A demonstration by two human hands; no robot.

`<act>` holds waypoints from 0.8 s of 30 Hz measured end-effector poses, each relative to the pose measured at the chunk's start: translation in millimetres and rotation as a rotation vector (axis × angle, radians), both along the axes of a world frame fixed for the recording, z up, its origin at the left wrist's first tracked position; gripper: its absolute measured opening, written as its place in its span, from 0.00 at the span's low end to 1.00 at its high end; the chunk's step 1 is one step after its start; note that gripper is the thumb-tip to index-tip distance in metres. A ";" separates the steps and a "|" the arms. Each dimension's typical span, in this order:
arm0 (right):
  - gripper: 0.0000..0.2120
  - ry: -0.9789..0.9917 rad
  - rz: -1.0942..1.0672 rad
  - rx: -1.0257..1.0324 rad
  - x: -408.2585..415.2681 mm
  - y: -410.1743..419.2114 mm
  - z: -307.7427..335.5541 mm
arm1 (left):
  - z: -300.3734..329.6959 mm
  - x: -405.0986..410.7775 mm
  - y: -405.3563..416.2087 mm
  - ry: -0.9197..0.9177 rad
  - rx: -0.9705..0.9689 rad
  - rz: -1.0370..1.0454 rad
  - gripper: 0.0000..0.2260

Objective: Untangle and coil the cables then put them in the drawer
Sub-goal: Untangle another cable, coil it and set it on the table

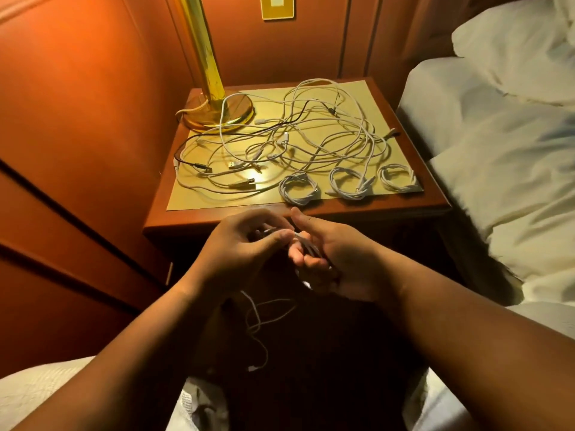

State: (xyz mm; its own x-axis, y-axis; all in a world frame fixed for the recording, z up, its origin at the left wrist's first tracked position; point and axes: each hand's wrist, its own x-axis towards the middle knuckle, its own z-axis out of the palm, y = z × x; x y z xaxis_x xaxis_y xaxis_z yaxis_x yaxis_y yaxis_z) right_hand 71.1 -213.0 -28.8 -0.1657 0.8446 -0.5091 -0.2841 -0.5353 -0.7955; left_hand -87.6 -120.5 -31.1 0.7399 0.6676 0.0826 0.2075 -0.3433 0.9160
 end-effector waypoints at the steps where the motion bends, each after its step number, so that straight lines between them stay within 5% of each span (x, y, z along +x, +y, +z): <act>1: 0.31 0.147 0.006 -0.009 -0.1 -0.1 -2.0 | -0.1 3.4 -3.9 -0.053 -0.190 0.029 0.09; 4: 0.28 0.390 -0.004 0.003 -0.1 0.7 -5.5 | -2.6 12.3 -17.2 -0.174 -0.670 0.063 0.08; 6: 0.26 0.454 -0.026 0.020 -2.1 1.0 -5.4 | -3.3 14.7 -21.7 -0.223 -0.794 0.097 0.09; 20: 0.18 0.567 -0.115 0.050 -17.5 -14.9 -0.2 | -8.4 18.5 -43.9 -0.349 -0.870 0.228 0.10; 24: 0.19 0.568 -0.225 0.194 -9.7 -16.9 7.5 | -12.7 20.1 -43.2 -0.204 -0.826 0.146 0.09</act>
